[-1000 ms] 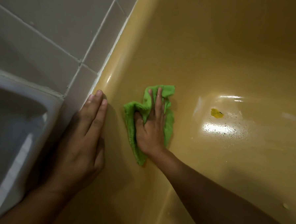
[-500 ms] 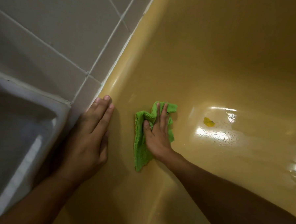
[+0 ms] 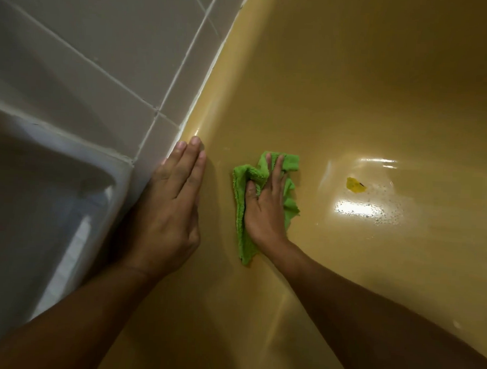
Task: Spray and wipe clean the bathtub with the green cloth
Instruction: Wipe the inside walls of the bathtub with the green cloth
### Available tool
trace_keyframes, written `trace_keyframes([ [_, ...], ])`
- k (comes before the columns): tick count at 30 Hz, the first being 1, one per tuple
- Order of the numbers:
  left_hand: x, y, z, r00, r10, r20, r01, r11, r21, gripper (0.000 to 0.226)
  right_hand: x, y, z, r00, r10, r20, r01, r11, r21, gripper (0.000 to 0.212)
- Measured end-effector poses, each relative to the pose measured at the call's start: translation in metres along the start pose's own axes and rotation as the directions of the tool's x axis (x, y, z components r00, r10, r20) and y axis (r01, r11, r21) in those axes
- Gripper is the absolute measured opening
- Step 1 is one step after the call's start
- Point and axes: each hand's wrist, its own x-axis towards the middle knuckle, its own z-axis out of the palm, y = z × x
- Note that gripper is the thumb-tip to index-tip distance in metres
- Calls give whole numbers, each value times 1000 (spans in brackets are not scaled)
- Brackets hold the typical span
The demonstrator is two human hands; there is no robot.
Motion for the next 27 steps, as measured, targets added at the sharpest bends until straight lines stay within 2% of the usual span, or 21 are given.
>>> trace_keyframes([
  [4, 53, 0, 1, 1000, 19, 7, -19, 1000, 10, 71, 4, 4, -7, 974, -223, 45, 225, 972, -59, 69],
  [6, 93, 0, 2, 999, 41, 32, -41, 999, -2, 72, 24, 4, -17, 959, -272, 82, 280, 955, -103, 71],
  [9, 137, -1, 4, 997, 59, 43, -59, 998, -6, 71, 71, 6, -34, 950, -308, 55, 313, 941, -127, 70],
  [13, 156, -3, 4, 995, 77, 69, -78, 997, 4, 70, 132, 27, -46, 977, -194, -87, 191, 981, -37, 67],
  [16, 161, -2, 4, 993, 89, 76, -90, 996, 8, 69, 138, 56, -41, 976, 98, -197, -86, 994, 68, 68],
  [19, 162, 1, 2, 992, 85, 90, -86, 996, 6, 70, 123, 77, -34, 899, 360, -249, -371, 929, 5, 66],
  [21, 163, 3, 1, 993, 77, 94, -77, 997, -7, 69, 116, 72, -29, 830, 477, -287, -499, 866, -4, 63],
  [23, 164, 3, 1, 992, 72, 101, -71, 997, -16, 67, 107, 56, -21, 814, 443, -375, -470, 882, 23, 60],
  [25, 165, 4, 0, 992, 60, 107, -57, 998, -24, 66, 94, 29, -13, 833, 309, -459, -342, 940, 12, 56],
  [27, 165, 5, 0, 994, 49, 99, -47, 999, -22, 65, 88, 0, -8, 854, 200, -481, -240, 970, -23, 49],
])
